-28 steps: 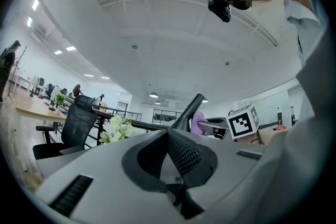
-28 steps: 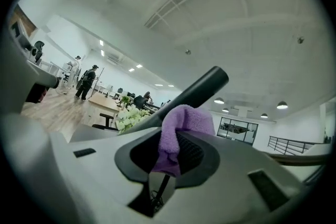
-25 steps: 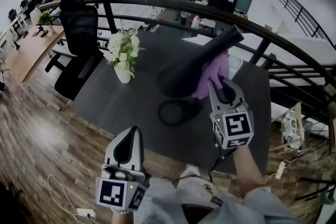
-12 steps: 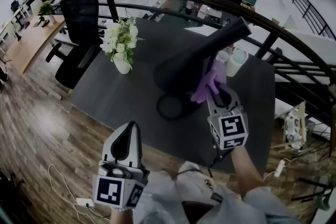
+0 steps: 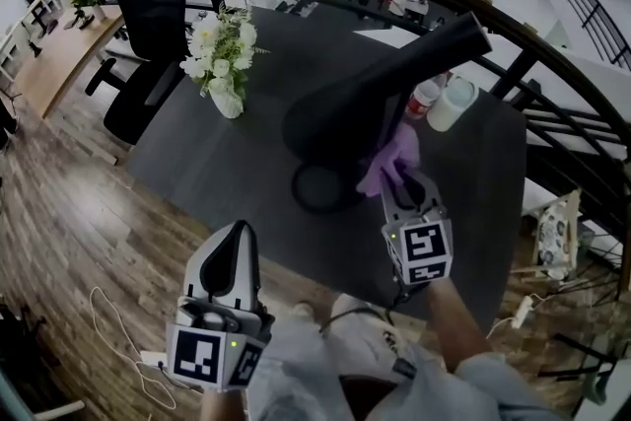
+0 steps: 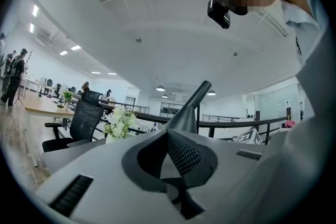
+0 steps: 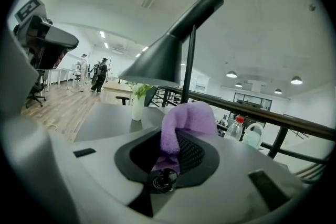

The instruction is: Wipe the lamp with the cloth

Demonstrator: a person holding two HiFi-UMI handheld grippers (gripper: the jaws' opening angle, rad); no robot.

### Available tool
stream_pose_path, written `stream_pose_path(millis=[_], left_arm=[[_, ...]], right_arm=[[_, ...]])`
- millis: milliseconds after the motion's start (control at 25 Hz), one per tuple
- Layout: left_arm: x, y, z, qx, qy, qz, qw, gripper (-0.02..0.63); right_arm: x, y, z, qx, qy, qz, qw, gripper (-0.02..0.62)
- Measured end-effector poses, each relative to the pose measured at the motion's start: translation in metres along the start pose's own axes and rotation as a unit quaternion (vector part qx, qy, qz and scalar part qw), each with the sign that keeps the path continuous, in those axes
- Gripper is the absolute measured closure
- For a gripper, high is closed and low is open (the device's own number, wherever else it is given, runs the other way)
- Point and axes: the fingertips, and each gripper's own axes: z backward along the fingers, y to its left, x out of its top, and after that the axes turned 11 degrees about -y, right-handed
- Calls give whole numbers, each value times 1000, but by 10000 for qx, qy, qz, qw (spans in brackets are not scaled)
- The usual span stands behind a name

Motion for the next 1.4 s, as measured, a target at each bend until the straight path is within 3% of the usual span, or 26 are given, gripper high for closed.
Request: stream_pose_path(millis=[560,1000,1400], left_arm=[[-12,13,10,417,204,-56,9989,600],[-18,29,19,752,220,-67,9969,600],[-22,40,30,1058,261,-94,9940,600]], right_arm=[[-58,54,0,556,539,-22,9970,529],[-136,100,-12,1131,1416,-229,9832,530],[-145,159,-26,1877,1506,-124,9705,531]])
